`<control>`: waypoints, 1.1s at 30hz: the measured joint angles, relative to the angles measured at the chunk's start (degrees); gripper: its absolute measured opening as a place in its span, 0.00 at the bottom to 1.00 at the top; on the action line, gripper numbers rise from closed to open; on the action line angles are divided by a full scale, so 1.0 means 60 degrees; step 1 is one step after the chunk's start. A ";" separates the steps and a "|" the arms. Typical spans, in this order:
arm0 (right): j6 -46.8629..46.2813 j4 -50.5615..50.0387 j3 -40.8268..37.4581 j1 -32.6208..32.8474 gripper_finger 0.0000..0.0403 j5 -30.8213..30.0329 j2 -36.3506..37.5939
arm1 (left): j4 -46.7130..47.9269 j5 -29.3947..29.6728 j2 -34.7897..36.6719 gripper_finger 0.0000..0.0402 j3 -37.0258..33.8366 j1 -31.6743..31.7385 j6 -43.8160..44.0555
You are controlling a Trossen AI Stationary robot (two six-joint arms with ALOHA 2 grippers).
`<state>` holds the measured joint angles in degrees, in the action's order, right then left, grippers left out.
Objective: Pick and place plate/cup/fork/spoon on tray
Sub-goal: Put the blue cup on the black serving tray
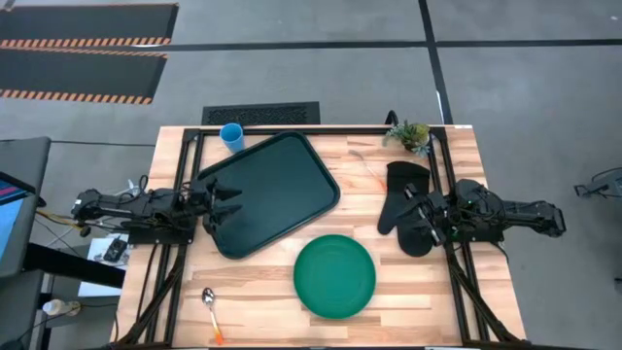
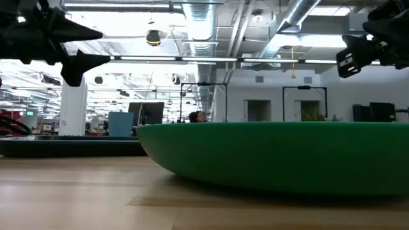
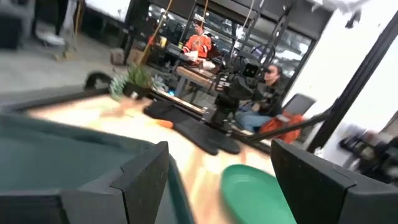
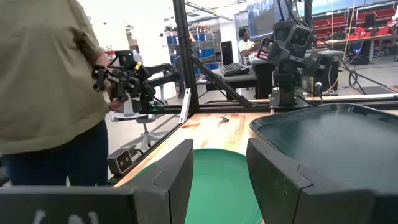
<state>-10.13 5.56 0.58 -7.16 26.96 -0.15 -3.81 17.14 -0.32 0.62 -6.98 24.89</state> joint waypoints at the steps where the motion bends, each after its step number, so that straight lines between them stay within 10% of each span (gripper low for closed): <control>1: 0.0000 0.0000 0.0003 0.0000 0.43 0.0000 0.0000 | 0.0000 -0.0003 -0.0003 0.67 -0.0001 0.0000 0.0367; 13: 0.0170 0.0210 0.0003 -0.0011 0.43 -0.0943 -0.0003 | -0.0135 0.2171 0.0000 0.67 -0.0002 0.0000 0.4586; 20: -0.5362 0.1915 0.0000 -0.0029 0.43 -0.1429 0.0000 | -0.0135 0.3919 -0.0003 0.67 -0.0003 0.0003 0.5552; 33: -0.8783 0.1903 0.0003 -0.0029 0.43 -0.2251 -0.0003 | -0.1202 0.4361 -0.0033 0.67 0.0110 0.0003 0.7140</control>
<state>-62.83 16.98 0.60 -7.33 13.45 -0.16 -11.03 43.31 -0.52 1.28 -6.96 67.73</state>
